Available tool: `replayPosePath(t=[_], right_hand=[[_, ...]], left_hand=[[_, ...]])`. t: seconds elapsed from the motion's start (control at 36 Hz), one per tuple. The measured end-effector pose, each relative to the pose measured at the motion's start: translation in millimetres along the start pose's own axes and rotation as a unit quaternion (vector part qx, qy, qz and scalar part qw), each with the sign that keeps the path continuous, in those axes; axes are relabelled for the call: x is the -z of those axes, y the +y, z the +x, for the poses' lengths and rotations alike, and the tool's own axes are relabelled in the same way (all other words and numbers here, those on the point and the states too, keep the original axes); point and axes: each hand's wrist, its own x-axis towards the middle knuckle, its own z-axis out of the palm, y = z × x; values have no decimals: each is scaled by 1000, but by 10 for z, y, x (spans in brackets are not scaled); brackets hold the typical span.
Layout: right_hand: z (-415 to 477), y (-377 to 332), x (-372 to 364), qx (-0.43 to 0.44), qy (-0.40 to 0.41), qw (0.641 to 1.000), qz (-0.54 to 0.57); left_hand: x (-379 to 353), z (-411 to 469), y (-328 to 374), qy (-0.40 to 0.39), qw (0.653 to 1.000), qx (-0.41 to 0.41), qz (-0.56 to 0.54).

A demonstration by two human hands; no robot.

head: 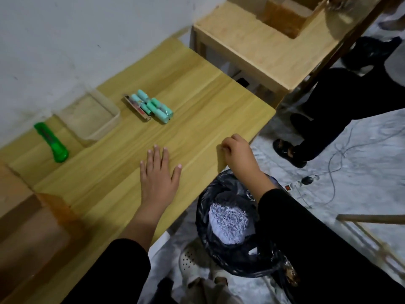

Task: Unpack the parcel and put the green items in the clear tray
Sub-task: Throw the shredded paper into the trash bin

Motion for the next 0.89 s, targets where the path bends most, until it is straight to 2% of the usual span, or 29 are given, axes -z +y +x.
replayPosePath(t=[0.11, 0.22, 0.28, 0.5, 0.69, 0.81, 0.89], right_hand=[[-269, 46, 30, 7, -5, 999, 49], [-663, 307, 88, -92, 74, 988, 96], [-849, 468, 92, -148, 87, 979, 109], [-1146, 762, -125, -227, -8, 972, 58], [-1182, 637, -85, -212, -43, 975, 41], [-1046, 341, 121, -150, -17, 988, 43], [-829, -14, 297, -91, -1, 995, 39]], left_hand=[[-41, -6, 53, 3, 1000, 12, 11], [-57, -10, 67, 15, 1000, 9, 17], [-62, -15, 68, 17, 1000, 10, 22], [-78, -49, 88, 29, 999, 11, 21], [-33, -110, 65, 14, 1000, 2, -4], [152, -114, 31, -26, 998, -6, -59], [435, -148, -9, -18, 995, -3, -103]])
